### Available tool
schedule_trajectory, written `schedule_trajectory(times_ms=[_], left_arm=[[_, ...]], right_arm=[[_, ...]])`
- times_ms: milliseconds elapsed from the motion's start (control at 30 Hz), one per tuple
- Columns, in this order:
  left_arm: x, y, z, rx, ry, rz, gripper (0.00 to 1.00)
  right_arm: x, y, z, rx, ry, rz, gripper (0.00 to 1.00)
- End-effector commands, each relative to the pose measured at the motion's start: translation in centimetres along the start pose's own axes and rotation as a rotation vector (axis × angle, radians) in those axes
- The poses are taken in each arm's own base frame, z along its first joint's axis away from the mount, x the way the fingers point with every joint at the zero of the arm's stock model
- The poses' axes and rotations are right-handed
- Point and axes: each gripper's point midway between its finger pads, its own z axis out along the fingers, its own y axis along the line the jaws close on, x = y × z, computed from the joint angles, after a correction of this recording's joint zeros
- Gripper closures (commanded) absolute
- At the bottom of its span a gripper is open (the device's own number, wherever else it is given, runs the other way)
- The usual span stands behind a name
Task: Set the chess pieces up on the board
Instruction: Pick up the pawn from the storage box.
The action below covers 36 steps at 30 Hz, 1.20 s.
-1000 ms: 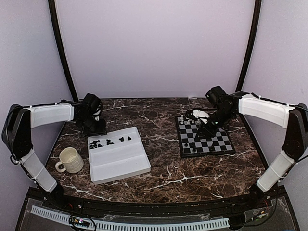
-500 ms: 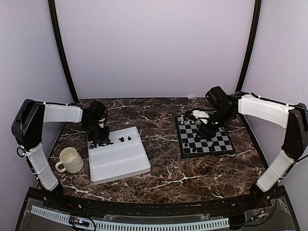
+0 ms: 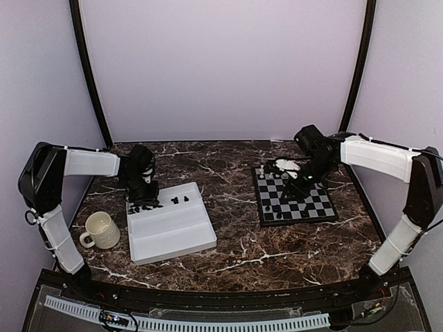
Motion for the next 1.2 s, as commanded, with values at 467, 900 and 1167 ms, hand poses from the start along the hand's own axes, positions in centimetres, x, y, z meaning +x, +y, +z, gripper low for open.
schedule_trajectory(times_ms=[467, 900, 1167], left_arm=[[-1.5, -1.8, -7.3, 0.108, -0.182, 0.006, 0.96], [-0.3, -0.4, -3.9, 0.048, -0.105, -0.04, 0.72], [-1.3, 0.1, -1.5, 0.011, -0.117, -0.123, 0.7]], right_arm=[[-15.9, 1.5, -0.8, -0.072, -0.33, -0.012, 0.65], [-19.1, 6.5, 5.0, -0.219, -0.27, -0.017, 0.66], [-17.9, 6.9, 4.6, -0.208, -0.26, -0.028, 0.66]])
